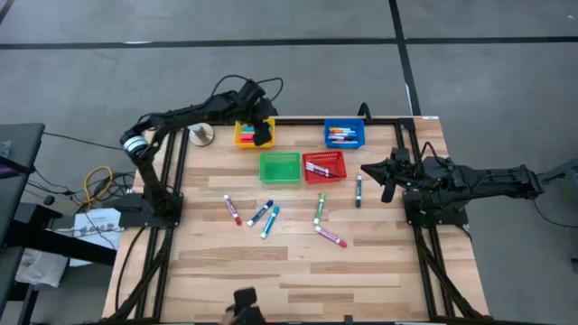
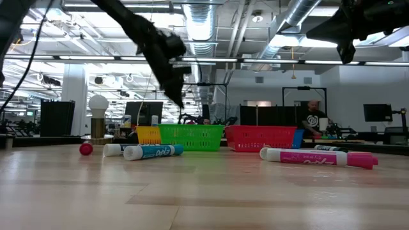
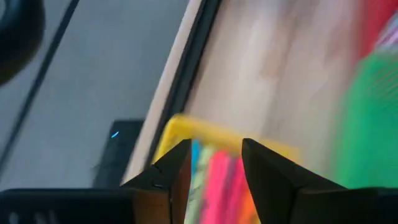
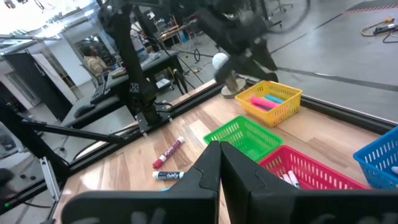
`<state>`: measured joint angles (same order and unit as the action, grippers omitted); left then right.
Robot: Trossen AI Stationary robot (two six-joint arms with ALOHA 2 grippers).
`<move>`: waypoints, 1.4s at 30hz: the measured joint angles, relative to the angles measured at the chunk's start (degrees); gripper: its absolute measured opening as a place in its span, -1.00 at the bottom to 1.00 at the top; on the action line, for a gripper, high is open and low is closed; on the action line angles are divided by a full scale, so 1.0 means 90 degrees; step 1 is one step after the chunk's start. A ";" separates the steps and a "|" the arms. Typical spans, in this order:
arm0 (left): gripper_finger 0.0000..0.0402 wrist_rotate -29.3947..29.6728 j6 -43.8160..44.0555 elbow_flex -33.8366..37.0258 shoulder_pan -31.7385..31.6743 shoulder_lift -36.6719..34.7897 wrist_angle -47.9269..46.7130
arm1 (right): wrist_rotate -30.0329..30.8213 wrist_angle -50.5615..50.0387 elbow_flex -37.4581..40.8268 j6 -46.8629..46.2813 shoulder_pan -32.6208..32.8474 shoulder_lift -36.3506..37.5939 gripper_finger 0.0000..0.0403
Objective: Pick & Place Markers
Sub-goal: Put the large red marker into the green bin
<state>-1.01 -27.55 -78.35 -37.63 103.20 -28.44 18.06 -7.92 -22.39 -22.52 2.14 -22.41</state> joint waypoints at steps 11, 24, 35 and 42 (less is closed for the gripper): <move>-0.35 -0.1043 0.2912 0.0152 0.1303 -0.1735 0.0006 | -0.0010 0.0124 -0.0002 -0.0700 0.0003 -0.0001 -1.00; -0.35 0.0436 0.6321 0.1769 0.3972 -0.2656 0.0015 | -0.0080 0.0075 -0.0002 -0.0833 0.0002 -0.0002 -1.00; -0.35 0.0646 1.0405 0.2903 0.4819 -0.2669 -0.0560 | -0.0349 0.0044 -0.0002 -0.0833 0.0004 -0.0002 -1.00; -0.35 0.0639 1.1958 0.3457 0.4615 -0.2669 -0.0963 | -0.0350 0.0033 -0.0002 -0.0833 0.0004 -0.0002 -1.00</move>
<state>4.74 80.07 -47.23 3.91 79.18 -37.10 14.92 -7.63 -22.41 -30.02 2.17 -22.44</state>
